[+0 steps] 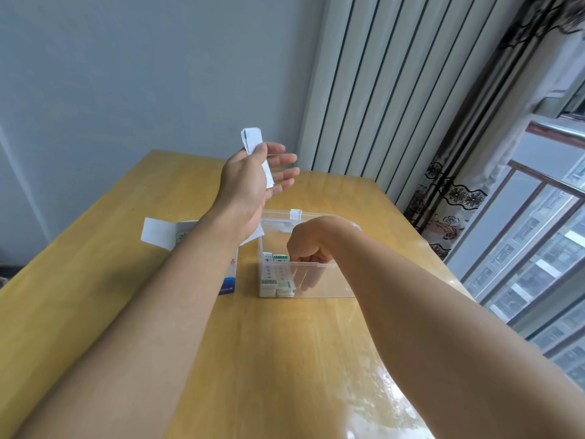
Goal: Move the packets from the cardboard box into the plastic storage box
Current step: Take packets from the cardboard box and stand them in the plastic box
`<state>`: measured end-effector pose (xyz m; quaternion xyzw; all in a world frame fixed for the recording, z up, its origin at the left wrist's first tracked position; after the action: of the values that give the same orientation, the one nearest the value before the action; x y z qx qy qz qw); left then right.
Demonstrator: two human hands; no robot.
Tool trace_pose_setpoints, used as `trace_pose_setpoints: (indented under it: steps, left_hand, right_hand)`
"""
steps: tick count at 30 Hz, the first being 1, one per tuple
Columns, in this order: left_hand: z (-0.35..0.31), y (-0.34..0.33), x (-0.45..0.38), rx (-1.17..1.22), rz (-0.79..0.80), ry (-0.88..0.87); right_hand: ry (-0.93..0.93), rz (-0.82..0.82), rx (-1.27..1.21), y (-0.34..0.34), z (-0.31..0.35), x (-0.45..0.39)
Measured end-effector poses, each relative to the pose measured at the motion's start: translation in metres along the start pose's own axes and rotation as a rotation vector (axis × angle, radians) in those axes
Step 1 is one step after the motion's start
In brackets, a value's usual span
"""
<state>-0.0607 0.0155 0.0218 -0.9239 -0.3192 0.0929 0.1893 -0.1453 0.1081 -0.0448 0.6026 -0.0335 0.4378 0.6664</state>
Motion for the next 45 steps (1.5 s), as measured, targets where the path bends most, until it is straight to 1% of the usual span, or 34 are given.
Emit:
trace_pose_setpoints:
  steps: [1,3,10,13,22,25,29,33,34,35,36,37,38,39,40,42,43,45]
  left_hand:
    - [0.001,0.0,0.0,0.0,0.001,0.001]
    - [0.002,-0.002,0.0,-0.005,0.004,0.004]
    - [0.003,-0.002,-0.002,-0.001,0.008,0.001]
    - [0.005,-0.003,-0.002,-0.028,0.008,-0.001]
    - [0.007,-0.003,-0.003,-0.007,0.016,0.017]
    - [0.008,-0.003,-0.004,-0.014,0.021,0.025]
    - [0.011,-0.001,-0.003,-0.075,0.047,0.066]
    - [0.018,-0.001,-0.001,-0.175,0.071,0.136]
    - [0.019,-0.002,-0.001,-0.194,0.091,0.152]
    - [0.021,-0.004,0.001,-0.212,0.122,0.169]
    - [0.021,-0.007,0.002,-0.228,0.167,0.186]
    - [0.023,-0.01,0.005,-0.242,0.223,0.207]
    - [0.024,-0.013,0.008,-0.251,0.28,0.227]
    - [0.025,-0.017,0.011,-0.263,0.328,0.241]
    - [0.027,-0.019,0.013,-0.279,0.364,0.253]
    - [0.029,-0.023,0.016,-0.335,0.418,0.263]
    - [0.03,-0.025,0.017,-0.359,0.443,0.268]
    - [0.034,-0.028,0.019,-0.374,0.488,0.287]
  right_hand:
    - [-0.012,0.066,-0.029,-0.003,-0.001,0.0]
    - [-0.037,0.134,-0.052,-0.006,-0.004,-0.002]
    - [-0.039,0.146,0.014,-0.007,-0.002,0.008]
    - [-0.039,0.165,0.093,-0.006,-0.002,0.013]
    - [0.022,0.209,0.288,-0.01,0.011,0.022]
    - [0.017,0.192,0.304,-0.008,0.013,0.025]
    - [-0.012,0.078,0.289,0.02,0.001,0.034]
    - [0.021,-0.136,0.149,0.056,-0.015,0.042]
    - [0.034,-0.228,0.083,0.067,-0.021,0.042]
    - [0.059,-0.367,0.003,0.077,-0.026,0.043]
    - [0.104,-0.553,-0.087,0.088,-0.031,0.047]
    - [0.174,-0.752,-0.194,0.095,-0.035,0.055]
    - [0.265,-0.91,-0.289,0.097,-0.037,0.065]
    - [0.366,-0.987,-0.357,0.095,-0.037,0.073]
    - [0.463,-0.975,-0.423,0.089,-0.034,0.078]
    - [0.592,-0.839,-0.558,0.076,-0.029,0.077]
    - [0.617,-0.784,-0.601,0.07,-0.027,0.073]
    - [0.627,-0.772,-0.634,0.066,-0.031,0.065]
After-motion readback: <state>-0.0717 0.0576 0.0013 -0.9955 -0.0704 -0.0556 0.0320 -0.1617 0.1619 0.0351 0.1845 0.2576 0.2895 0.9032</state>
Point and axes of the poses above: each hand's wrist, its own x-axis away from the middle knuckle, its own y-axis out of the back of the hand, z = x × y, the point moved 5 cm from there along -x, towards the middle knuckle, and after that the axes turned 5 degrees about y, right-handed, at the moved point
